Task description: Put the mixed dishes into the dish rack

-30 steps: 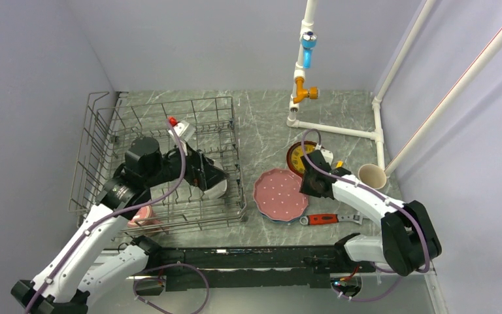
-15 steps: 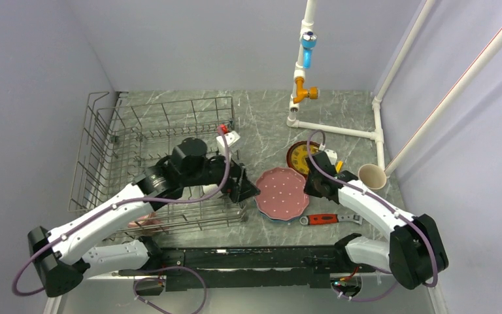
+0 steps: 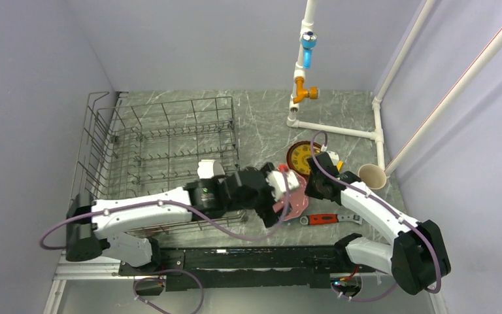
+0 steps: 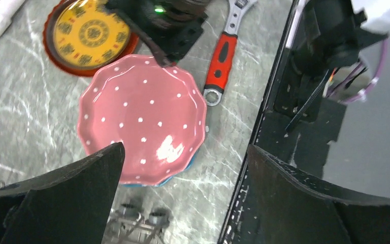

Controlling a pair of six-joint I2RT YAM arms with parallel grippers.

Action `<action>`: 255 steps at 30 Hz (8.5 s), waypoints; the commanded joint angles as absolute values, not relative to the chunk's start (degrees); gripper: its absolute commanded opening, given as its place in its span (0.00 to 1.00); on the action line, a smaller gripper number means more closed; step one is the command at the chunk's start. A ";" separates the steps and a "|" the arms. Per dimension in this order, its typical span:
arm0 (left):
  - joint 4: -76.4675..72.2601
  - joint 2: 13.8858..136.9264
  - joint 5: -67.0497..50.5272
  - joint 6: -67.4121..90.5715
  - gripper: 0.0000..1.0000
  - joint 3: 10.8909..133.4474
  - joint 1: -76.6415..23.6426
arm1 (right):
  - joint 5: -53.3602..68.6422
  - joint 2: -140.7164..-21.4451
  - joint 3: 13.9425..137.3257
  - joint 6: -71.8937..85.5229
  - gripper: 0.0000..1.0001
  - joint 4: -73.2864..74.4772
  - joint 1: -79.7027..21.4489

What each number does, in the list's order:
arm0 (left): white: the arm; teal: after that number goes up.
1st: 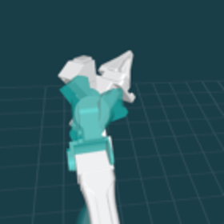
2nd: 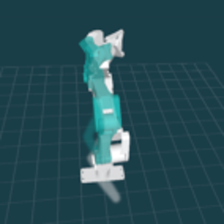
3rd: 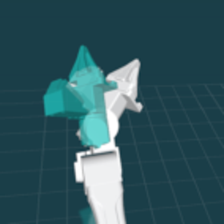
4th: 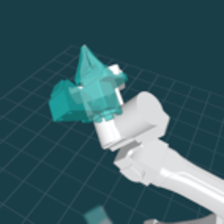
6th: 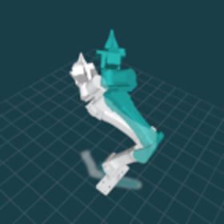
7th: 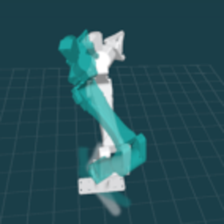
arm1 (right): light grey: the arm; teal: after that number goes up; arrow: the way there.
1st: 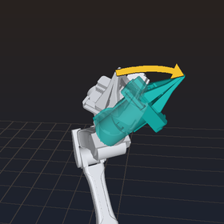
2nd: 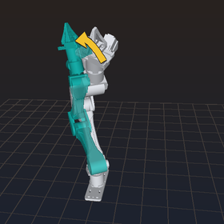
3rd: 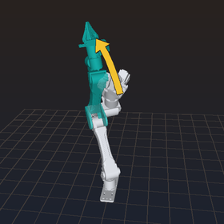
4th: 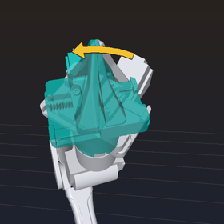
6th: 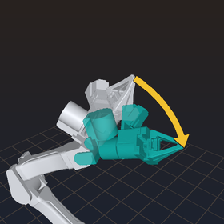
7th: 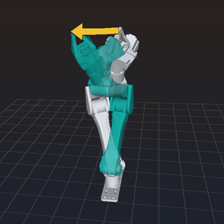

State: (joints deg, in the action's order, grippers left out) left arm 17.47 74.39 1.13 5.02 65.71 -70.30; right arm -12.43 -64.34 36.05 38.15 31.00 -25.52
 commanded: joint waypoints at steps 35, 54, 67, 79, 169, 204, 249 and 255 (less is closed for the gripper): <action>13.75 118.02 44.77 -22.38 0.54 84.55 -86.62 | 5.62 -59.26 44.21 47.57 0.00 39.33 -19.98; 10.74 121.30 50.50 -28.69 0.02 85.95 -86.93 | 8.65 -58.01 44.68 46.16 0.00 38.95 -19.11; 15.64 108.77 43.27 -20.35 0.00 89.55 -86.68 | -5.79 -46.68 57.23 30.98 0.82 39.34 -18.99; 20.07 90.98 25.83 -5.64 0.00 89.61 -81.15 | -13.61 -43.26 59.19 29.51 0.85 40.03 -18.99; 7.66 77.98 -0.38 47.14 0.00 71.77 -19.23 | -11.57 -53.40 53.75 29.09 0.88 33.87 -18.95; 6.44 76.38 7.54 47.82 0.62 63.72 -20.57 | -8.79 -53.48 51.13 29.53 0.88 32.58 -19.00; 10.64 59.57 2.84 27.76 0.99 54.96 -24.78 | -0.36 -67.44 46.00 32.31 0.86 31.33 -19.00; 13.12 49.04 1.79 22.88 0.99 51.52 -24.79 | 1.25 -74.39 44.06 33.45 0.81 31.01 -18.99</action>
